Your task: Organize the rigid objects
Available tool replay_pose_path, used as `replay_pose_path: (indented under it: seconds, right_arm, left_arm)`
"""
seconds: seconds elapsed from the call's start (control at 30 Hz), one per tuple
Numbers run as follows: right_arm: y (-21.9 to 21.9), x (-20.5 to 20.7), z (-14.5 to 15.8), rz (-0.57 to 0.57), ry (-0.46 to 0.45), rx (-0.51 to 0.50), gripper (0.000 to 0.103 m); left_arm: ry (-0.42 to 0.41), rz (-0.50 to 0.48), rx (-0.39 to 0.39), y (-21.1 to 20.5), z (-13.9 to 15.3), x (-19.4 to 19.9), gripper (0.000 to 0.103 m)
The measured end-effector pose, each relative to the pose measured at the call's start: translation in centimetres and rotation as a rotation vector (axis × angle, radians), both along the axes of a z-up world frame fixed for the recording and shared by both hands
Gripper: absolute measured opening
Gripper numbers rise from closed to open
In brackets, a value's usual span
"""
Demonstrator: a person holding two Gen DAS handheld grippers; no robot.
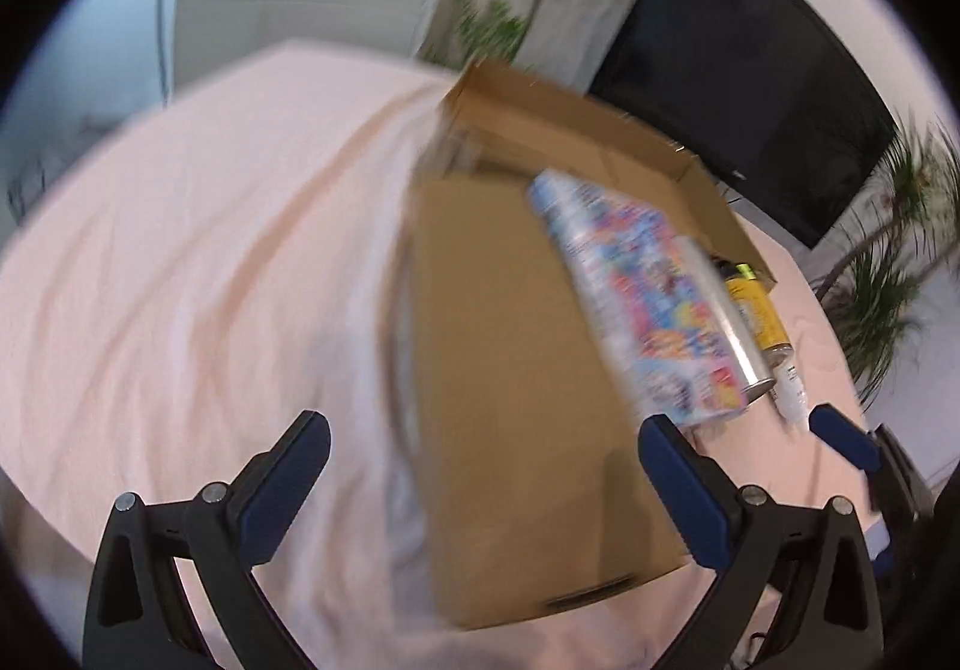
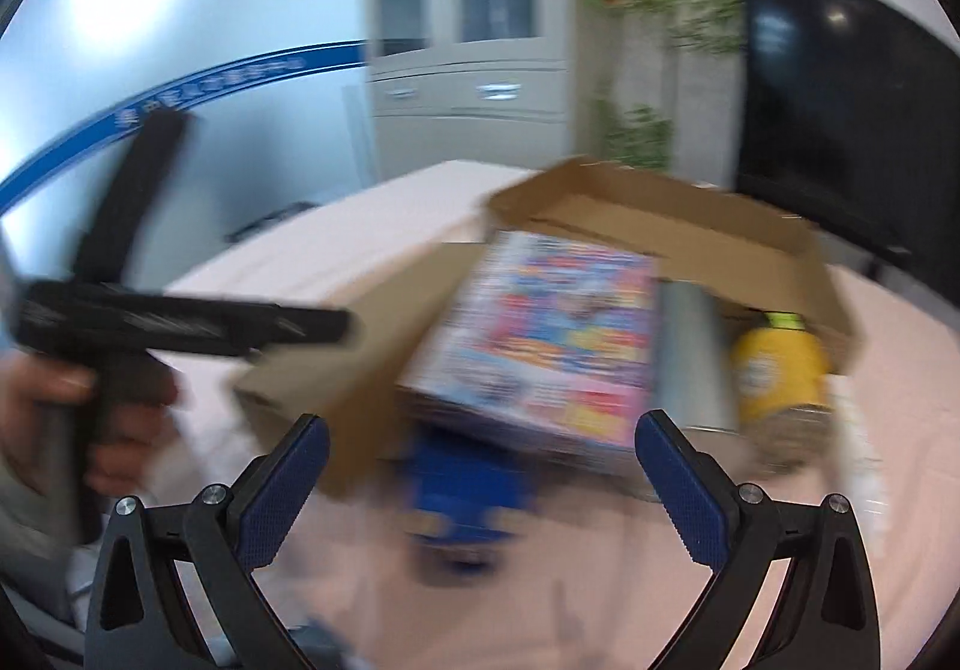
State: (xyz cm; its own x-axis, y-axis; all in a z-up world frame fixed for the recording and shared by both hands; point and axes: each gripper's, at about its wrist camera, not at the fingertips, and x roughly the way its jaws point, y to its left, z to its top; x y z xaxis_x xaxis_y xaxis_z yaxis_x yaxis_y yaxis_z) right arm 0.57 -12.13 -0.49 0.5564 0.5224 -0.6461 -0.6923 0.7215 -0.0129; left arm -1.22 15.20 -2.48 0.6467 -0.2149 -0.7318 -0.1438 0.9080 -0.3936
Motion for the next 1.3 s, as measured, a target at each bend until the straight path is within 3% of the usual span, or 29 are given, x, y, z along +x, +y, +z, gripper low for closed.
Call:
replay_pose_path:
  seconds: [0.1, 0.13, 0.17, 0.23, 0.4, 0.5, 0.57, 0.63, 0.73, 0.83, 0.93, 1.0, 1.07, 1.2, 1.3]
  right_arm:
    - [3.3, -0.3, -0.5, 0.057, 0.057, -0.018, 0.101]
    - [4.3, -0.4, -0.7, 0.074, 0.084, -0.016, 0.101]
    - [5.1, -0.4, -0.8, 0.087, 0.107, -0.011, 0.101]
    - [6.6, -0.4, -1.3, 0.083, 0.137, -0.034, 0.101]
    - [8.8, -0.8, -2.8, 0.038, 0.15, -0.106, 0.1]
    - [9.2, 0.2, -3.9, -0.019, 0.169, -0.149, 0.086]
    - [9.2, 0.5, -4.5, -0.022, 0.211, -0.129, 0.086]
    - [9.2, 0.9, -4.6, -0.023, 0.237, -0.094, 0.085]
    - [7.8, 2.5, -4.8, -0.017, 0.39, 0.052, 0.084]
    - [7.4, 3.7, -5.8, 0.003, 0.554, 0.185, 0.085]
    - [6.6, 5.0, -6.4, 0.022, 0.638, 0.268, 0.087]
    - [6.8, 6.0, -6.3, 0.056, 0.668, 0.276, 0.093]
    - [6.4, 6.0, -5.1, 0.05, 0.578, 0.221, 0.102]
    - [4.2, 4.8, -1.8, -0.006, 0.341, 0.09, 0.102]
    - [3.0, 4.2, 0.0, -0.015, 0.271, 0.058, 0.101]
  left_arm:
    - [0.027, -0.079, -0.245, 1.6, -2.2, 0.6, 0.093]
    - [0.023, -0.103, -0.299, 1.7, -2.5, 0.8, 0.083]
    - [0.023, -0.12, -0.328, 1.8, -2.6, 0.8, 0.081]
    - [0.002, -0.165, -0.313, 1.3, -2.1, 0.8, 0.078]
    - [-0.079, -0.291, -0.374, 0.2, -0.5, 0.3, 0.077]
    - [-0.074, -0.291, -0.436, 0.6, -1.2, 0.6, 0.077]
    - [-0.053, -0.267, -0.487, 1.7, -2.0, 0.9, 0.077]
    - [-0.023, -0.208, -0.489, 2.8, -2.9, 1.0, 0.082]
    - [0.001, -0.187, -0.64, 4.3, -4.6, 1.0, 0.09]
    - [0.003, -0.214, -0.626, 3.7, -4.3, 1.1, 0.091]
    - [-0.03, -0.19, -0.583, 3.4, -2.9, 0.9, 0.072]
    - [-0.056, -0.183, -0.503, 2.5, -1.0, 0.9, 0.064]
    - [-0.069, -0.231, -0.46, 1.2, 0.0, 1.3, 0.06]
    - [-0.113, -0.332, -0.452, -2.3, 1.2, 3.2, 0.054]
    - [-0.148, -0.384, -0.417, -4.4, 2.1, 4.4, 0.054]
